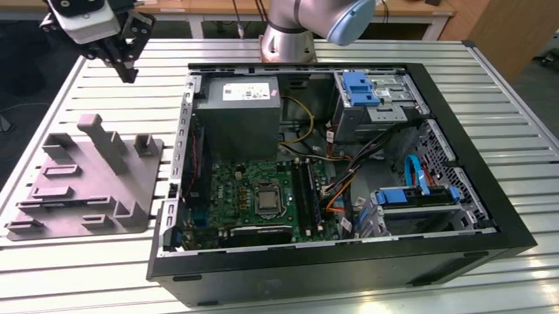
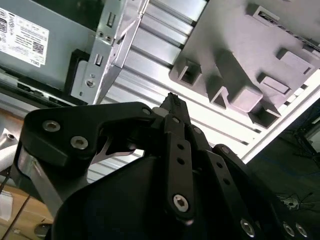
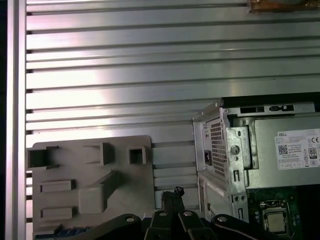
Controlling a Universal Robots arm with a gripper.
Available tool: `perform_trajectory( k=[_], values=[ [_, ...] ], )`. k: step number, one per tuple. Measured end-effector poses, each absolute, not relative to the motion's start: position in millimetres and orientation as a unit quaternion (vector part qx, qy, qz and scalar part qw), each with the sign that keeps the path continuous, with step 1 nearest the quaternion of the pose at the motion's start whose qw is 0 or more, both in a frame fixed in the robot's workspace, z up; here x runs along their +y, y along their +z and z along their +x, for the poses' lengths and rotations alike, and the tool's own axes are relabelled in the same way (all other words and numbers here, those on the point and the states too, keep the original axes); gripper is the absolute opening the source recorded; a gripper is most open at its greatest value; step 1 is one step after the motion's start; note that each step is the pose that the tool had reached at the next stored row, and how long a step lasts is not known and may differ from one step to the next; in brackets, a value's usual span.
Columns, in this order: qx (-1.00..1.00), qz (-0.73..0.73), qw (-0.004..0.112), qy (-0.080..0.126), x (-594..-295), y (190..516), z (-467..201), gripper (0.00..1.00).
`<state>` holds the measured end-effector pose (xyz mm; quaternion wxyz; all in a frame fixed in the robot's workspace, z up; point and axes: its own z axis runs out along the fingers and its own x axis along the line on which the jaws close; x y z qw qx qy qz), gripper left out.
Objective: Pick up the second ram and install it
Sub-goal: 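Reach for the second ram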
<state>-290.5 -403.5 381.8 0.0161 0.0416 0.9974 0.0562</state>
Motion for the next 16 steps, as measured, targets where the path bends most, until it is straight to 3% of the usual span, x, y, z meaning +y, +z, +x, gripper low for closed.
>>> perform_trajectory(
  k=[16],
  values=[
    [0.997, 0.042, 0.016, 0.055, -403.5, 375.2, -333.7, 0.11]
  ],
)
